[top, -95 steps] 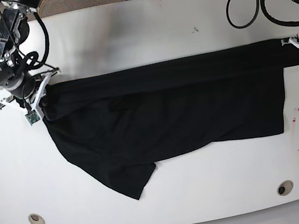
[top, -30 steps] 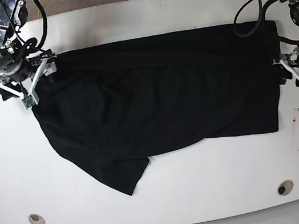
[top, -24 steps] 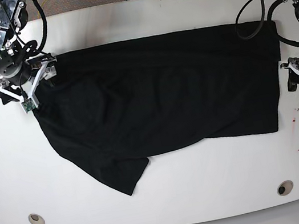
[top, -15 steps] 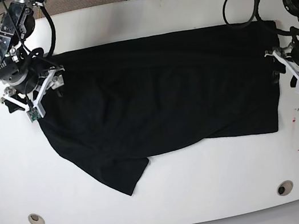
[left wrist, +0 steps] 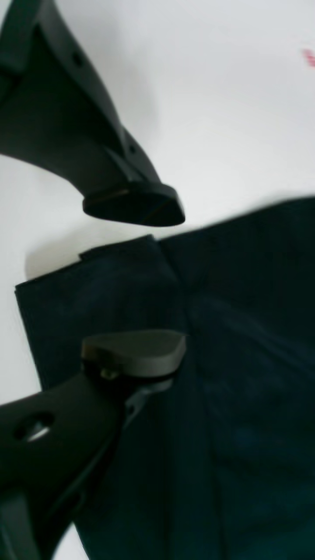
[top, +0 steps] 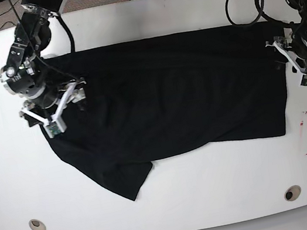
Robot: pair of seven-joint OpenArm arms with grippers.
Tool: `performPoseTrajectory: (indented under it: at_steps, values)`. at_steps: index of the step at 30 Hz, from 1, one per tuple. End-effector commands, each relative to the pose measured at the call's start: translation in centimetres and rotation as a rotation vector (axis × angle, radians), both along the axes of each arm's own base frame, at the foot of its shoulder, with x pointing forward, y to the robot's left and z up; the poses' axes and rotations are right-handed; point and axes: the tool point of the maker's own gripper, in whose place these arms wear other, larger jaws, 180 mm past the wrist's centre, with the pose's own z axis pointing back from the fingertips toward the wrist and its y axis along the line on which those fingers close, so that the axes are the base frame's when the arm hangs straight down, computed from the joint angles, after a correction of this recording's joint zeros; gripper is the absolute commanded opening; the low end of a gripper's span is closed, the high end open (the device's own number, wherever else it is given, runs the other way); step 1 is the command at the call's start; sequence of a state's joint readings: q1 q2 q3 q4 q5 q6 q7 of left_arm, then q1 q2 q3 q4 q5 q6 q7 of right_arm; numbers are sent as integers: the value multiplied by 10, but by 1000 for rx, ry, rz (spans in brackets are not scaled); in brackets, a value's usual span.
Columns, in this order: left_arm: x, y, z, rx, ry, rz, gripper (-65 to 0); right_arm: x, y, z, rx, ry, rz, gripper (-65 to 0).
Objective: Fold the T-shirt properly
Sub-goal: 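Open the right gripper and release the shirt edge, then move the right gripper along the shirt edge and pinch the fabric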
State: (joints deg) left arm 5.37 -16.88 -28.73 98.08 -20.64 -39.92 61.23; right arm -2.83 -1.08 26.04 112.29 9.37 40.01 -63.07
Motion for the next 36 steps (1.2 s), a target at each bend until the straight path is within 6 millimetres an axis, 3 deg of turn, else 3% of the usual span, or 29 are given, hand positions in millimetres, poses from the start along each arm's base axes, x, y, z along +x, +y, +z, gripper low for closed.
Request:
performPoseTrajectory:
  at_steps: [1, 7, 24, 28, 36]
  values:
    - [9, 1, 12, -3, -47, -9, -306, 11, 12, 4, 23, -31, 33, -101]
    - [10, 3, 13, 1, -49, -9, -306, 21, 35, -12, 75, 14, 77, -103]
    - [10, 8, 15, 16, -46, -10, -306, 42, 53, -48, 202, 71, 81, -124]
    - [10, 9, 15, 17, -45, -9, -306, 46, 56, -53, 233, 60, 78, -244]
    - [10, 9, 15, 17, -45, -9, -306, 50, 56, -47, 234, 33, 77, -599]
